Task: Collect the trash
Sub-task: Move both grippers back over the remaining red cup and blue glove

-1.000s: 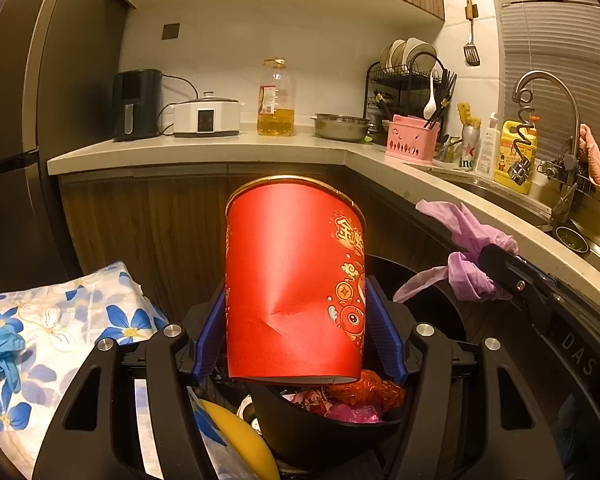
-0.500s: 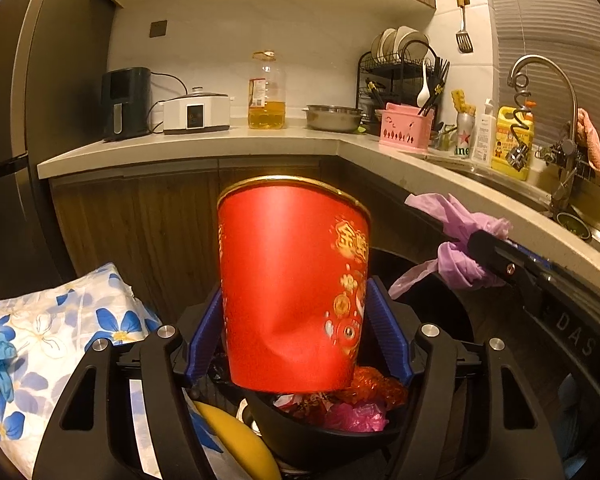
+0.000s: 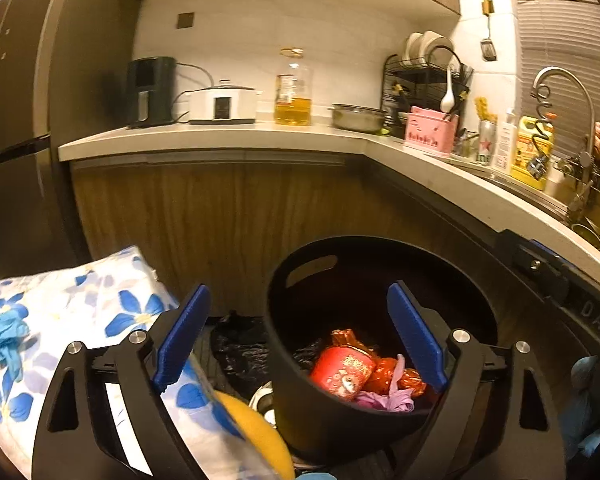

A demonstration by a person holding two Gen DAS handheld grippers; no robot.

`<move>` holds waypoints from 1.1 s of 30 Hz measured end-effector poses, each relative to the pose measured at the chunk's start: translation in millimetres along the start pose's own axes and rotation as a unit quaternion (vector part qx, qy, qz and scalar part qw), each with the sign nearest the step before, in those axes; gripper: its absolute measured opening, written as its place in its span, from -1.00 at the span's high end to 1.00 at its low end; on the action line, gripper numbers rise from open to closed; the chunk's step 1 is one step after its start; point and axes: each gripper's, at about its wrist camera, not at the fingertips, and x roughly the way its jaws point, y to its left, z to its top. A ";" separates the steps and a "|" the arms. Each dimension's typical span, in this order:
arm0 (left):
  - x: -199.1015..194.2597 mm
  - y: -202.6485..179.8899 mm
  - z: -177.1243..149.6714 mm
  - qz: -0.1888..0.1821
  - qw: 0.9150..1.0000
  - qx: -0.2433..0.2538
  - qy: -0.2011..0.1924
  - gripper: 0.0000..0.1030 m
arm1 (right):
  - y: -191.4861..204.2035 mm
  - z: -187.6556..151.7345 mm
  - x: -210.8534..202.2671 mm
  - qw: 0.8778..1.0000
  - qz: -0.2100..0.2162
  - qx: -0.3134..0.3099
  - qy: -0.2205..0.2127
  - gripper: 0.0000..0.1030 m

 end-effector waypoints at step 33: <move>-162.7 178.9 -75.6 0.248 0.961 -0.117 -0.031 -0.88 | 150.4 -69.5 -41.3 0.990 0.118 -0.073 0.029 -0.36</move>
